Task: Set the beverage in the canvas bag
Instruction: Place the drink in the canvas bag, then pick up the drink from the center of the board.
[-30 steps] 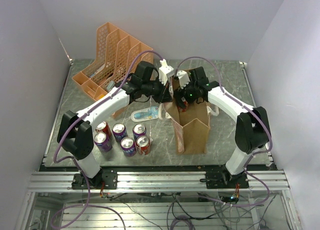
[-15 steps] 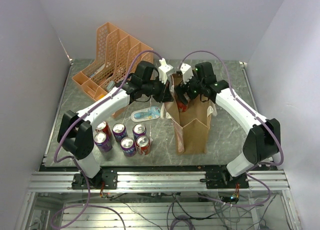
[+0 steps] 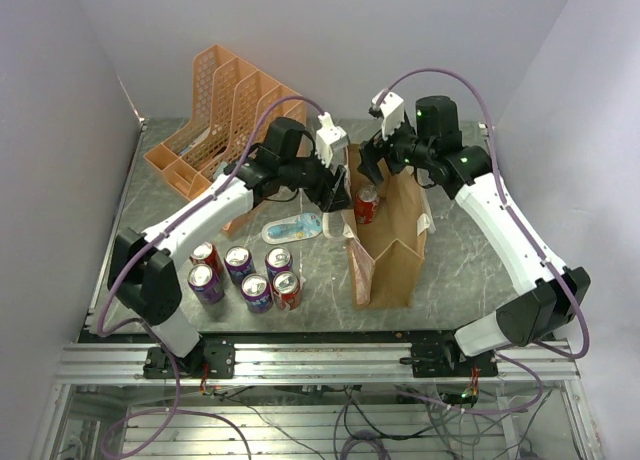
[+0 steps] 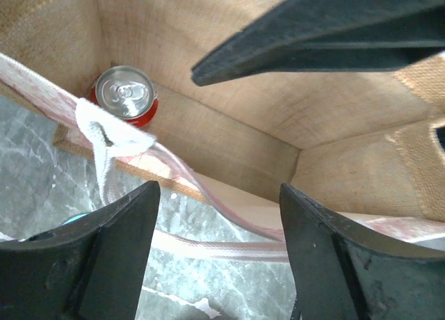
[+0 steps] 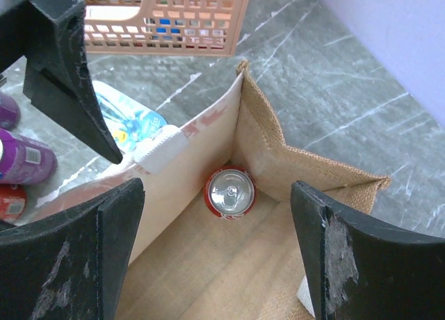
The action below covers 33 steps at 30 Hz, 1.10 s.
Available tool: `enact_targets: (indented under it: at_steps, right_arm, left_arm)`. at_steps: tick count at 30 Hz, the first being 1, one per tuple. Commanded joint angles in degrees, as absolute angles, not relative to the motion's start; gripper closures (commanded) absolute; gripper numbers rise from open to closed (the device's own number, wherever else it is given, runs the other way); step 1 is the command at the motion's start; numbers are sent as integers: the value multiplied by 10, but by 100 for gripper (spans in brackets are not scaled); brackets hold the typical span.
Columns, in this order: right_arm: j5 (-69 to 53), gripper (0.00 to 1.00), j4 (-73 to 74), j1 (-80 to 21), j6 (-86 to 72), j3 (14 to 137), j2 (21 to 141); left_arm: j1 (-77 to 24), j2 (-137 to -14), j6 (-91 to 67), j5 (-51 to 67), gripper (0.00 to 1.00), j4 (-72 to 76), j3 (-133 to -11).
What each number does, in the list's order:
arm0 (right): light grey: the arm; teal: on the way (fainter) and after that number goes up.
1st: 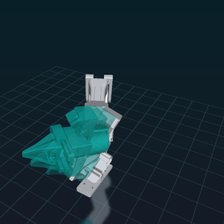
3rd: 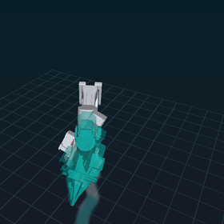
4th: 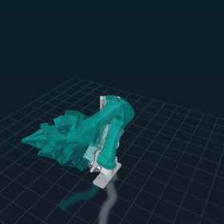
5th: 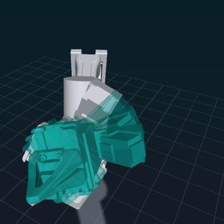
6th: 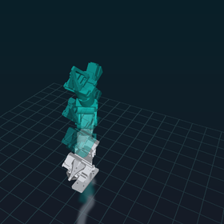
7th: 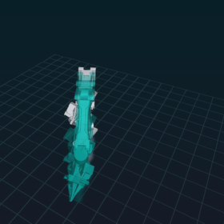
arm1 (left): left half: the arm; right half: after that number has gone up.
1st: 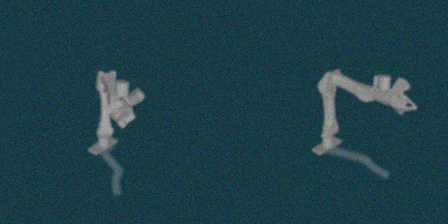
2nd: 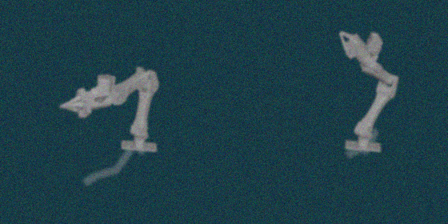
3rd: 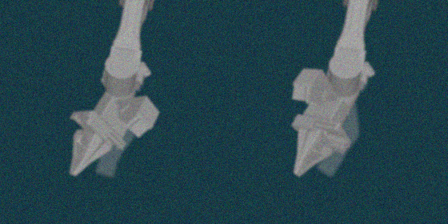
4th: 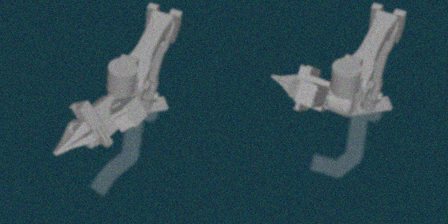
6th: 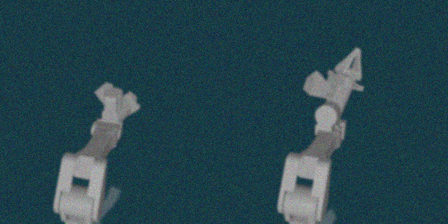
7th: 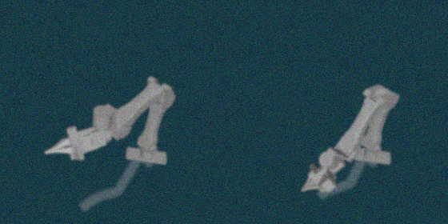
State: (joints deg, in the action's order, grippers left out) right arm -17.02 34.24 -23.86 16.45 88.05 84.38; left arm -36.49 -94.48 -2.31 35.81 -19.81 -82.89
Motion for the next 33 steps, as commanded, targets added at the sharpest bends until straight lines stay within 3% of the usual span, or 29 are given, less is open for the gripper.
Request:
enact_targets:
  at_steps: [1,6,18,33]
  right_arm:
    - [-191,14,375,-244,145,913,830]
    - [-193,13,382,-277,155,940,827]
    - [-249,11,410,-397,179,1014,907]
    - [-305,11,441,-500,254,1022,1061]
  left_arm:
    - [-360,-884,32,396,16,-219,-848]
    - [-305,-830,34,407,8,-223,-819]
    - [-92,-708,55,323,6,-278,-744]
    - [41,-634,7,210,6,-300,-661]
